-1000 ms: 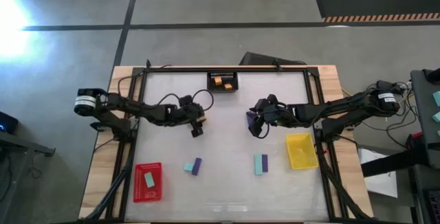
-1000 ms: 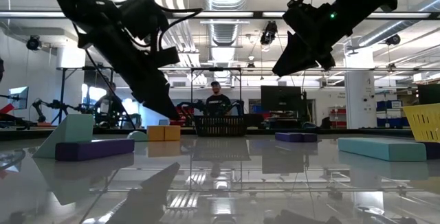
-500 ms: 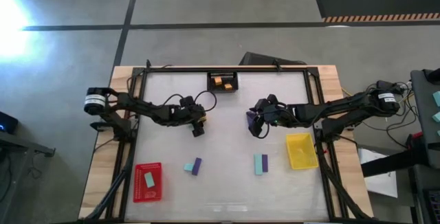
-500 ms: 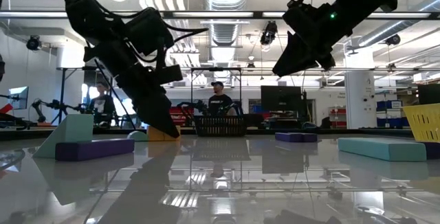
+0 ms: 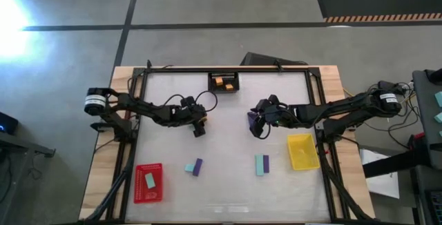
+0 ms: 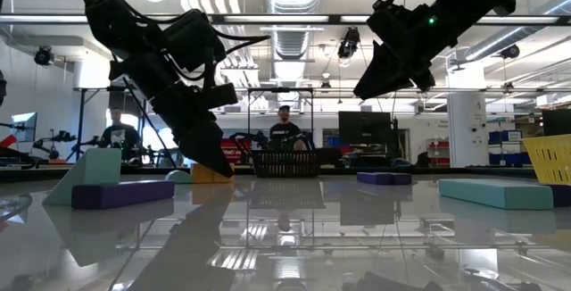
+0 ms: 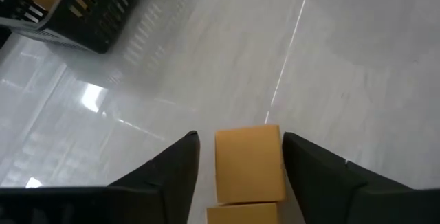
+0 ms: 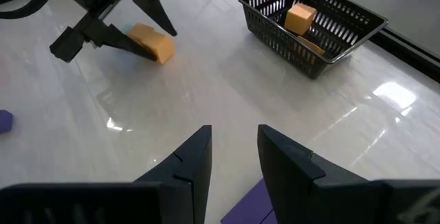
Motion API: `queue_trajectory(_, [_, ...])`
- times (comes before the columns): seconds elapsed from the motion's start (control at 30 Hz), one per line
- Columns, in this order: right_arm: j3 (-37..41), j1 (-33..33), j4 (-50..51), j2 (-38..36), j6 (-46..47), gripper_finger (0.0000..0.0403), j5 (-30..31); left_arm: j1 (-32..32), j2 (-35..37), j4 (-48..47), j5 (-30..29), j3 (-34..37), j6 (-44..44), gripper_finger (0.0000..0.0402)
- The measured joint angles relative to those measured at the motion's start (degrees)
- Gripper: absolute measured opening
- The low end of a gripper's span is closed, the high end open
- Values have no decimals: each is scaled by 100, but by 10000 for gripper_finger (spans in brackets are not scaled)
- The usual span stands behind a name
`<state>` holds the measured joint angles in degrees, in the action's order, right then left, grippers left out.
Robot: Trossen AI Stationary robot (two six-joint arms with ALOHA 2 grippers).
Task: Sort & place blocks by color
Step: Put the yellow block into the black bin
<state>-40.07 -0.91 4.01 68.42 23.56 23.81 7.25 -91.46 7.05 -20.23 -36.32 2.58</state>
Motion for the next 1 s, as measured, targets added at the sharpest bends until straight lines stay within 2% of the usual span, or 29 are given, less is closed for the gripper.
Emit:
queue_trajectory(0.33, [1,0,0,0,-1,107,-2,-2,7,12,0,-15,-1,119])
queue_trajectory(0.77, [2,-408,-8,0,-15,107,16,-101,570,450,11,-96,-339,126])
queue_trajectory(1.0, [2,-602,-2,0,-243,107,18,-98,848,452,24,-444,-505,127])
